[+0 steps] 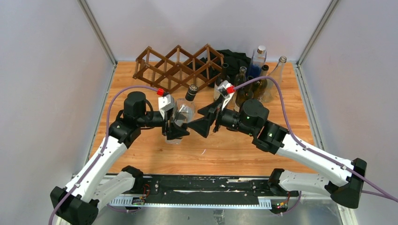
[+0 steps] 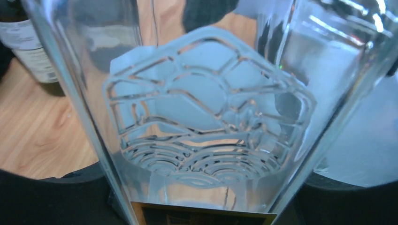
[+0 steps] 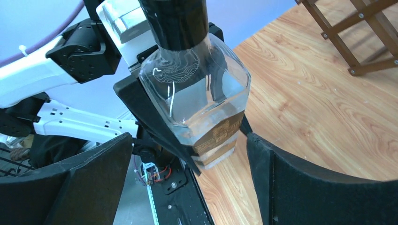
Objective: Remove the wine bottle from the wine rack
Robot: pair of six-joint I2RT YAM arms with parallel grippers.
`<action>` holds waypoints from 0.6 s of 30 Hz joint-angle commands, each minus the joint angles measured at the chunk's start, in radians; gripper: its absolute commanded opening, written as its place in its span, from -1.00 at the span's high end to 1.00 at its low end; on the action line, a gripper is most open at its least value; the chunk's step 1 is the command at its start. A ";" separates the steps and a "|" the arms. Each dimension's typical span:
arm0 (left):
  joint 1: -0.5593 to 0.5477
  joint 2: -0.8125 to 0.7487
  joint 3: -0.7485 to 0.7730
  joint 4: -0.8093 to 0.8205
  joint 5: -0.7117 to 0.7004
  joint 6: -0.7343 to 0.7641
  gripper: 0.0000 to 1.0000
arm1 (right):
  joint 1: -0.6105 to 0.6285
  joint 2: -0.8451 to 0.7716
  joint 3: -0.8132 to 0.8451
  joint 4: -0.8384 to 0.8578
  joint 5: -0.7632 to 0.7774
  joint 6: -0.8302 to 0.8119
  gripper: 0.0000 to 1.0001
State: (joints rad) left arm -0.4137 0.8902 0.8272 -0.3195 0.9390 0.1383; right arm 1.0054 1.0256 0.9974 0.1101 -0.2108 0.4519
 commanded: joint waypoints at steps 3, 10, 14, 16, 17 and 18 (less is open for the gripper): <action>-0.005 -0.029 0.065 0.220 0.221 -0.307 1.00 | -0.004 0.050 -0.010 0.189 -0.084 -0.014 -0.90; -0.010 -0.033 0.060 0.267 0.302 -0.426 1.00 | -0.006 0.153 0.034 0.323 -0.157 0.010 -0.86; -0.011 -0.048 0.058 0.181 0.326 -0.357 1.00 | -0.009 0.191 0.064 0.359 -0.162 0.023 -0.70; -0.011 -0.048 0.058 0.139 0.332 -0.327 1.00 | -0.011 0.202 0.073 0.375 -0.173 0.033 -0.54; -0.011 -0.046 0.059 0.119 0.334 -0.312 1.00 | -0.013 0.206 0.078 0.383 -0.180 0.037 -0.41; -0.011 -0.045 0.061 0.101 0.333 -0.295 1.00 | -0.013 0.209 0.082 0.384 -0.185 0.040 -0.26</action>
State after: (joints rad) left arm -0.4145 0.8738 0.8383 -0.1959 1.1938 -0.2123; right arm 1.0031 1.2190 1.0306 0.4118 -0.3908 0.4728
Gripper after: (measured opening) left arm 0.706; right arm 0.736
